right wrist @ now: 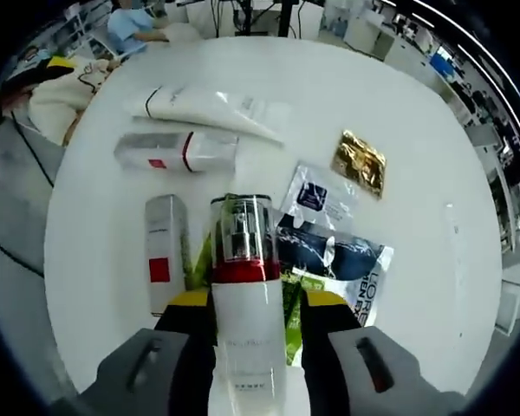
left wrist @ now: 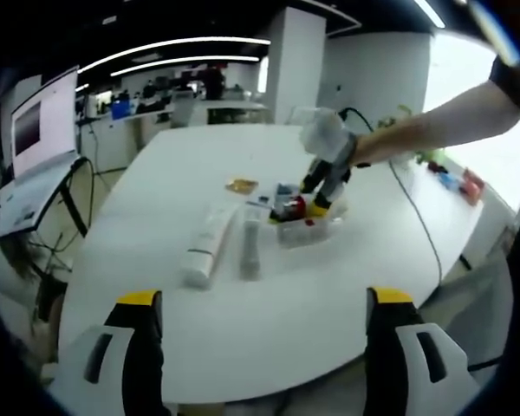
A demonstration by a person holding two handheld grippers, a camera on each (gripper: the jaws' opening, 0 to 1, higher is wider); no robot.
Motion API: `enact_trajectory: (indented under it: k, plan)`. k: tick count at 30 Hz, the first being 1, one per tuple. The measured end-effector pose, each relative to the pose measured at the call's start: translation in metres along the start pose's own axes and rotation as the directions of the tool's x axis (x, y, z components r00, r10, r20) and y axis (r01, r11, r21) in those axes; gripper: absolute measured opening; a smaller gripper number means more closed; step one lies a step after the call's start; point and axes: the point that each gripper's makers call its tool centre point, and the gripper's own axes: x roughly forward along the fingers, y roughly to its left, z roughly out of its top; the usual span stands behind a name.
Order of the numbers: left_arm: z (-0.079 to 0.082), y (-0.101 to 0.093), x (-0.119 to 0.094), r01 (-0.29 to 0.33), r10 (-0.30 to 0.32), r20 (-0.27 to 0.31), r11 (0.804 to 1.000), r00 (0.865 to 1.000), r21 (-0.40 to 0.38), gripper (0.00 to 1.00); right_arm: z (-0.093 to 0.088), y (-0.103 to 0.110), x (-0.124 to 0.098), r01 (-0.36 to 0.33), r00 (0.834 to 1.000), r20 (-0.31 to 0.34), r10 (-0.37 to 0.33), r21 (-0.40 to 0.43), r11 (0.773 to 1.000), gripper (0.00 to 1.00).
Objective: Arrange the skincare products in the storage area until every visible bottle or jar stands upright without overlapping.
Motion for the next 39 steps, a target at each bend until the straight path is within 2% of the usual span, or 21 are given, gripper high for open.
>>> enact_trajectory:
  k: [3,10,21,25,31,34,37,39]
  plan:
    - [0.000,0.000,0.000,-0.003,0.003,-0.004,1.000,1.000,0.005,0.89,0.001,0.007,0.000,-0.012,1.000,-0.005,0.012,-0.031,0.999,0.30]
    - [0.000,0.000,0.000,-0.008,0.008,-0.006,1.000,1.000,0.005,0.89,-0.001,0.004,0.002,-0.012,1.000,-0.024,0.012,0.000,1.000,0.30]
    - [-0.001,0.003,0.001,-0.017,0.017,-0.001,1.000,1.000,-0.003,0.89,0.000,0.006,0.002,-0.002,1.000,-0.016,0.002,0.007,1.000,0.29]
    - [-0.001,0.003,0.001,-0.019,0.019,0.000,1.000,1.000,-0.004,0.88,0.000,0.007,0.000,0.020,1.000,0.003,-0.020,0.060,0.998,0.29]
    - [0.000,0.004,0.000,-0.019,0.019,0.004,1.000,1.000,-0.008,0.88,0.002,0.004,-0.002,0.034,0.999,0.027,-0.036,0.079,0.996,0.28]
    - [0.001,0.005,0.000,-0.026,0.026,0.008,1.000,1.000,-0.016,0.87,0.003,0.005,-0.005,0.042,0.997,0.054,-0.048,0.101,0.994,0.28]
    - [0.001,0.005,-0.001,-0.024,0.024,0.008,1.000,1.000,-0.018,0.87,0.007,0.004,-0.008,0.013,0.996,0.088,-0.026,0.140,0.990,0.28]
    - [0.001,0.004,0.000,-0.023,0.023,0.006,1.000,1.000,-0.014,0.87,0.011,0.001,-0.014,0.023,0.993,0.111,-0.041,0.162,0.986,0.28]
